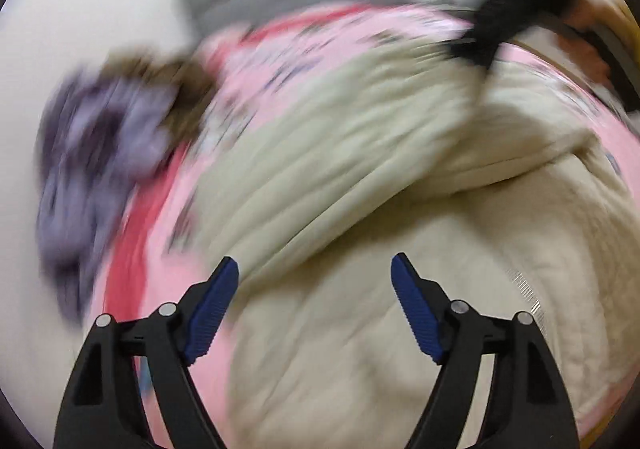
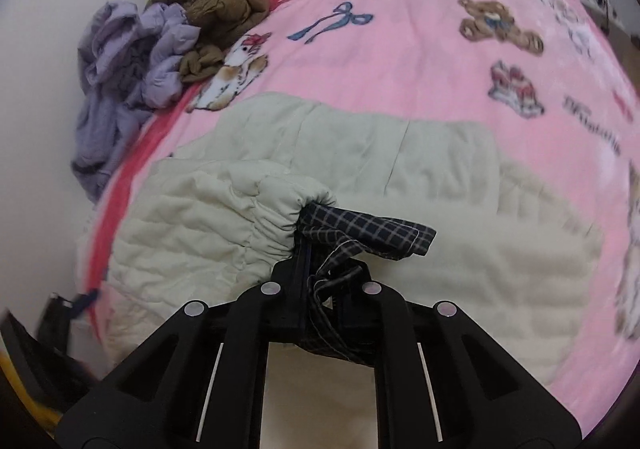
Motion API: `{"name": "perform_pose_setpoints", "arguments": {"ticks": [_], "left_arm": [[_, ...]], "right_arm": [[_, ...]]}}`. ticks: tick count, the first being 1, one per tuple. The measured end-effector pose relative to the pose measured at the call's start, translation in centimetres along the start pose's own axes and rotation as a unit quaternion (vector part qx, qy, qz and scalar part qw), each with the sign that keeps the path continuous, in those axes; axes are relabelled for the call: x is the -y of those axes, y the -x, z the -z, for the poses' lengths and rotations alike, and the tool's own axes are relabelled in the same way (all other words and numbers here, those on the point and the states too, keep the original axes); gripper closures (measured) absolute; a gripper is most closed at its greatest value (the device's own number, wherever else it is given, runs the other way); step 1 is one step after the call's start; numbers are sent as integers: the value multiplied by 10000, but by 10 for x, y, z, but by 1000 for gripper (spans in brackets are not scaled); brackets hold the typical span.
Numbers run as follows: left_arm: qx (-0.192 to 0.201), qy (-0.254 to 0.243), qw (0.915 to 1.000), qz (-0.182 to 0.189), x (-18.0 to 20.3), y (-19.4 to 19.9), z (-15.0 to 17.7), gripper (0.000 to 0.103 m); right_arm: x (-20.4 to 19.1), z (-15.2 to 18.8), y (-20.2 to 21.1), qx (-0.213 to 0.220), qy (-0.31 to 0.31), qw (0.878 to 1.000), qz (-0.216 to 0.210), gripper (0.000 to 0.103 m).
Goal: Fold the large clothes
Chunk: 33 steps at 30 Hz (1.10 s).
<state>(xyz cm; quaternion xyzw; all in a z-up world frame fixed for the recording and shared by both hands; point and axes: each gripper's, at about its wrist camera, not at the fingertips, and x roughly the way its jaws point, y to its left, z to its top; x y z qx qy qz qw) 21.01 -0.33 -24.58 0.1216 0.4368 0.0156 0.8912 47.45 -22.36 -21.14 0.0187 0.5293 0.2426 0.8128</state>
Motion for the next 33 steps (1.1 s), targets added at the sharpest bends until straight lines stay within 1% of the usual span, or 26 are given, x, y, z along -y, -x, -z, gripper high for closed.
{"name": "perform_pose_setpoints", "arguments": {"ticks": [1,3,4,5,6,7,8,9,10,11,12,14,16,17,18,19,20,21,22,23,24,25,28,31,32,33], "left_arm": [[-406,429,9982,90,-25,-7,8,24],[-1011,1003,9889,428,-56,-25,20,26],[-1237,1298,9827,473,-72,-35,29,28],[-1361,1559,9773,461,-84,-43,38,35],[-1431,1769,9720,586,-92,-51,45,39],[-1480,1874,9677,804,-93,-56,50,44],[-1566,1931,9633,1009,-93,-63,54,57],[-1621,1945,9608,1125,-90,-67,55,67],[-1684,1957,9576,1282,-87,-73,58,72],[-1688,1943,9570,1339,-84,-75,61,79],[-1652,1936,9571,1385,-81,-75,64,84],[-1522,2015,9579,1368,-76,-68,71,89],[-1394,2175,9574,1289,-78,-59,74,91],[-1350,2276,9560,1265,-80,-55,76,92],[-1317,2344,9551,1246,-82,-53,77,92],[-1244,2412,9546,1226,-83,-49,79,92],[-1221,2393,9553,1235,-85,-44,84,92],[-1220,2323,9571,1227,-85,-45,86,92],[-1181,2165,9618,1184,-82,-45,87,92],[-1133,2107,9638,1174,-83,-41,90,92],[-1053,2044,9662,1162,-82,-40,94,92],[-997,2018,9674,1157,-82,-40,99,92],[-863,1984,9695,1153,-71,-29,107,92],[-833,2104,9671,1165,-71,-31,107,90],[-799,2075,9685,1119,-70,-30,108,89],[-784,1972,9712,1080,-68,-31,108,89]], "right_arm": [[-1,-4,-3,-76,58,9999,70,94],[-6,-10,-12,-201,73,9996,172,94],[-7,-12,-17,-261,87,9993,236,94],[-7,-12,-21,-333,107,9988,346,89],[-10,-12,-28,-467,84,9978,471,86],[-8,-11,-31,-579,5,9968,549,82],[-6,-8,-30,-617,-116,9962,609,76],[-6,-4,-28,-613,-171,9961,613,74],[-9,-2,-26,-593,-177,9959,665,68],[-13,1,-20,-547,-129,9949,843,56],[-16,3,-14,-491,-79,9935,1021,50],[-27,9,6,-170,5,9897,1422,38],[-40,16,29,195,16,9855,1688,29],[-47,19,39,314,7,9853,1680,29],[-58,26,52,443,-74,9890,1406,29],[-68,31,57,449,-177,9939,993,29],[-79,37,59,384,-305,9979,415,29],[-99,48,52,216,-504,9974,-459,29],[-113,54,42,45,-612,9943,-875,31],[-126,61,29,-109,-684,9907,-1174,38],[-146,71,7,-355,-737,9868,-1395,42],[-162,79,-14,-573,-769,9844,-1474,47],[-187,92,-65,-887,-1083,9736,-1803,48],[-203,90,-100,-952,-1088,9753,-1671,48],[-205,88,-105,-935,-1088,9762,-1624,48],[-206,81,-112,-883,-1155,9747,-1695,48]]}}
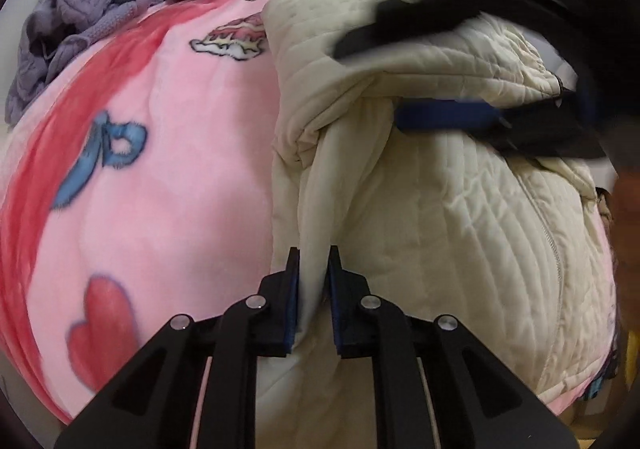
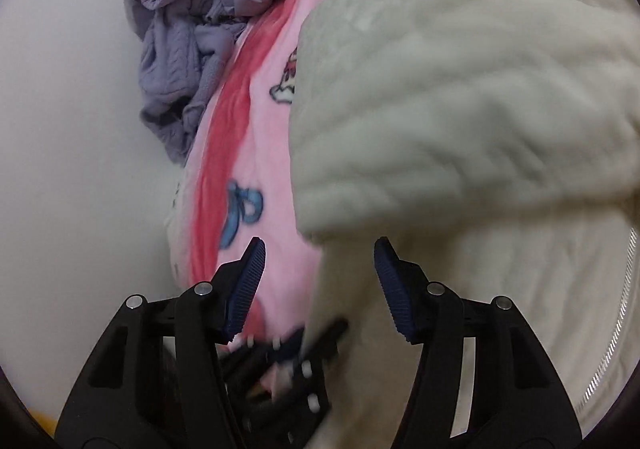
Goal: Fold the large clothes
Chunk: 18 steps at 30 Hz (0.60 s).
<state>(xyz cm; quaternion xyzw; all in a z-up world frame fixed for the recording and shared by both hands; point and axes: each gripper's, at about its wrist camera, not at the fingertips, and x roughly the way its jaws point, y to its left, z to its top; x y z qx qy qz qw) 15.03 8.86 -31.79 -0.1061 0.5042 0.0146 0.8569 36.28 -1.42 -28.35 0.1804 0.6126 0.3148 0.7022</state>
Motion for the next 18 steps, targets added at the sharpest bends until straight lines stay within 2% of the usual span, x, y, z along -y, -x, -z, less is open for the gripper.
{"name": "perform_pose_setpoints", "arguments": {"ticks": [3,4,5,6,9,12,14,16,18], "left_arm": [[35,-301,9994,-178,7,-5,3,89],[61,-308,9993,-211,8,-6,6,89],[95,-281,9993,-228,9,-5,8,89],[116,-249,9993,-245,9,-4,9,89],[107,-268,9991,-322,12,-5,12,89],[211,-443,9975,-505,19,-6,14,89],[387,-524,9957,-661,22,-5,18,89],[325,-454,9964,-645,22,-8,19,89],[248,-335,9974,-582,19,-10,18,89]], "right_arm": [[-5,-16,-4,114,-251,9995,-181,51],[-7,-19,-6,146,-283,9993,-181,63],[-4,-27,-9,128,-378,9991,-131,81],[-5,-30,-17,86,-496,9987,-116,86],[8,-38,-29,-9,-1006,9935,-533,89],[-4,-48,-21,215,-804,9914,-1010,90],[-12,-55,-16,262,-596,9935,-929,90],[-8,-55,-22,226,-560,9945,-854,91],[-1,-51,-31,142,-564,9967,-571,91]]}}
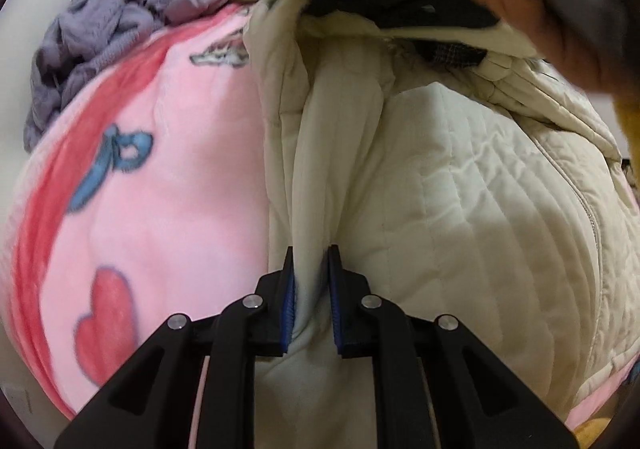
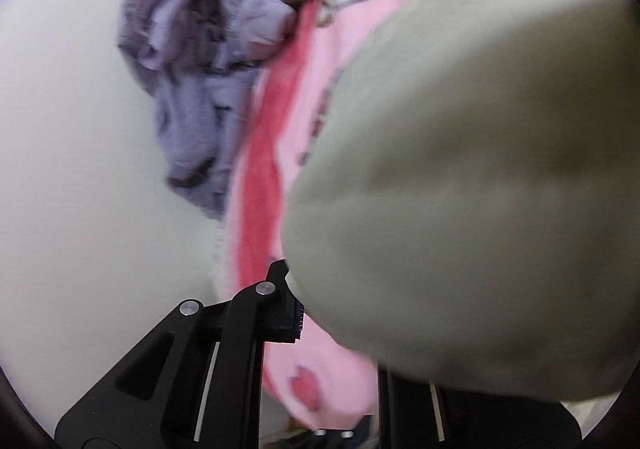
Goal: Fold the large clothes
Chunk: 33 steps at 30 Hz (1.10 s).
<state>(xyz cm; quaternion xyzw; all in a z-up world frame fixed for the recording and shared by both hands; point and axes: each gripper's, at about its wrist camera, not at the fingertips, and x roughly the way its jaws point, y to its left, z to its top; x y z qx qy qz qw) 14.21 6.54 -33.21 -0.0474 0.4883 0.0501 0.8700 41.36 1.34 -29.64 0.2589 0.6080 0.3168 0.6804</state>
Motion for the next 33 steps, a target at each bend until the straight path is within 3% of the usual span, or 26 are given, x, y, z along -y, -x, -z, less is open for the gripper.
{"name": "perform_pose_setpoints", "arguments": {"ticks": [3,6,8,10,12,13,15,18,20,22,24,27,29,31,33], "left_arm": [[-70,78,9999,36,-6,3,-5,87],[-184,282,9993,144,-17,4,-11,81],[-281,368,9988,128,-25,12,-18,73],[-152,478,9986,142,-36,30,-30,67],[141,575,9980,222,-47,49,-45,44],[254,600,9974,293,-52,55,-53,41],[377,592,9966,439,-58,58,-71,40],[267,326,9983,412,-61,30,-112,40],[-115,42,9984,549,-55,1,-131,40],[-436,-314,9965,641,-44,-28,-145,40],[-382,-638,9962,442,-34,-42,-151,40],[-248,-890,9957,-27,-22,-52,-156,45],[-185,-929,9953,-186,-18,-53,-160,47],[-55,-958,9949,-302,-13,-52,-163,47],[-191,-1019,9942,-300,-14,-62,-159,47]], "right_arm": [[18,8,-11,-295,-354,9986,265,90],[18,14,-4,-310,-125,9986,404,85],[16,17,3,-463,-116,9987,177,62],[11,20,16,-538,-5,9985,-52,52],[-2,28,41,-527,481,9974,-110,48],[-8,32,51,-558,679,9961,-74,46],[-15,42,78,-600,1233,9905,124,49],[-13,47,136,-39,1804,9826,451,54],[-6,38,169,488,1820,9793,744,54],[12,19,204,1274,1706,9667,1418,53],[38,0,225,1612,1343,9625,1718,53],[80,-28,229,1556,817,9654,1926,55],[96,-41,214,1186,726,9653,2209,63],[109,-44,196,901,692,9584,2617,63],[123,-40,184,806,714,9505,2916,61]]}}
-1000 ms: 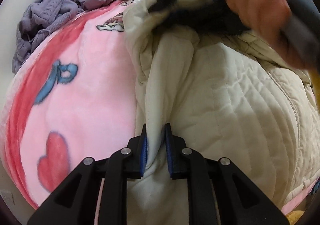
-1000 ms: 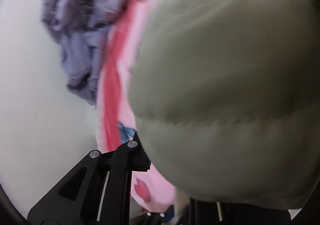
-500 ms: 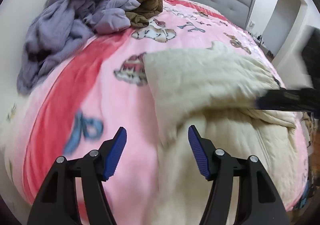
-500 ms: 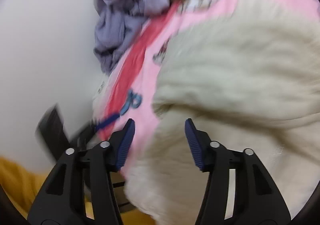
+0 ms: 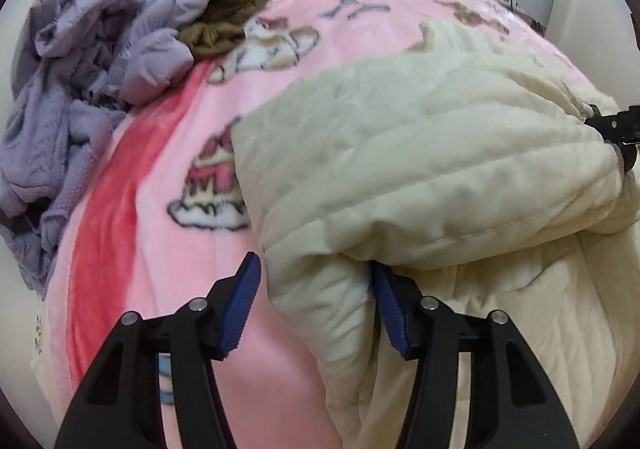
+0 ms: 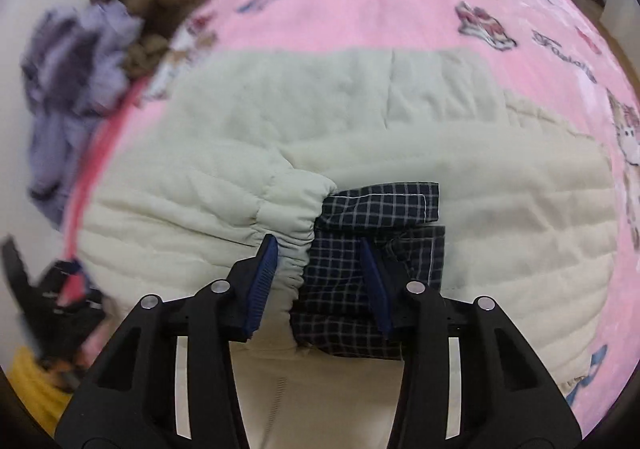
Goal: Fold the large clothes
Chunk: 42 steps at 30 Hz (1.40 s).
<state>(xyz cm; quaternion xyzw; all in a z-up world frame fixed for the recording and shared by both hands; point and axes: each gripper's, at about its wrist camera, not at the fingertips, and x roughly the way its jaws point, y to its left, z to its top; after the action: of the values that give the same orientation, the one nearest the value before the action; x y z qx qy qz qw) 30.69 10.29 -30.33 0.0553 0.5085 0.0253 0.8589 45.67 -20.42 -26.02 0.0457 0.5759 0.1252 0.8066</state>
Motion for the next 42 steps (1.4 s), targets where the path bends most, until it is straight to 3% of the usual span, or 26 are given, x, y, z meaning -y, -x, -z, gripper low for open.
{"name": "perform_pose_setpoints", "arguments": {"ticks": [4,7,9,14,17,21,23,29,34,37,42], "left_arm": [[-247,148,9989,357,-14,-19,6,45],[-270,149,9989,360,-15,-20,4,40],[-128,179,9992,348,-16,-12,6,32],[142,273,9985,463,-22,26,23,31],[171,116,9986,482,-16,50,36,29],[56,28,9977,679,-11,77,60,24],[-200,63,9959,879,-9,87,80,23],[-916,194,9880,1231,0,110,142,23],[-1140,191,9879,1034,5,105,170,23],[-1143,309,9870,1090,2,97,175,23],[-1295,597,9802,1372,-5,82,185,23]], "right_arm": [[-4,10,-19,28,-104,9999,83,61],[-1,9,-26,77,-135,9999,-5,60],[3,10,-16,236,-187,9993,-200,54],[19,31,31,842,-381,9926,-784,40],[27,51,53,925,-456,9922,-701,38],[45,103,82,821,-462,9954,-197,30],[56,134,92,718,-471,9963,78,28],[78,232,108,-240,12,9963,820,25],[99,283,111,-487,-162,9912,1217,24],[126,298,103,-606,-821,9879,1170,24],[134,306,91,-720,-827,9901,881,24]]}}
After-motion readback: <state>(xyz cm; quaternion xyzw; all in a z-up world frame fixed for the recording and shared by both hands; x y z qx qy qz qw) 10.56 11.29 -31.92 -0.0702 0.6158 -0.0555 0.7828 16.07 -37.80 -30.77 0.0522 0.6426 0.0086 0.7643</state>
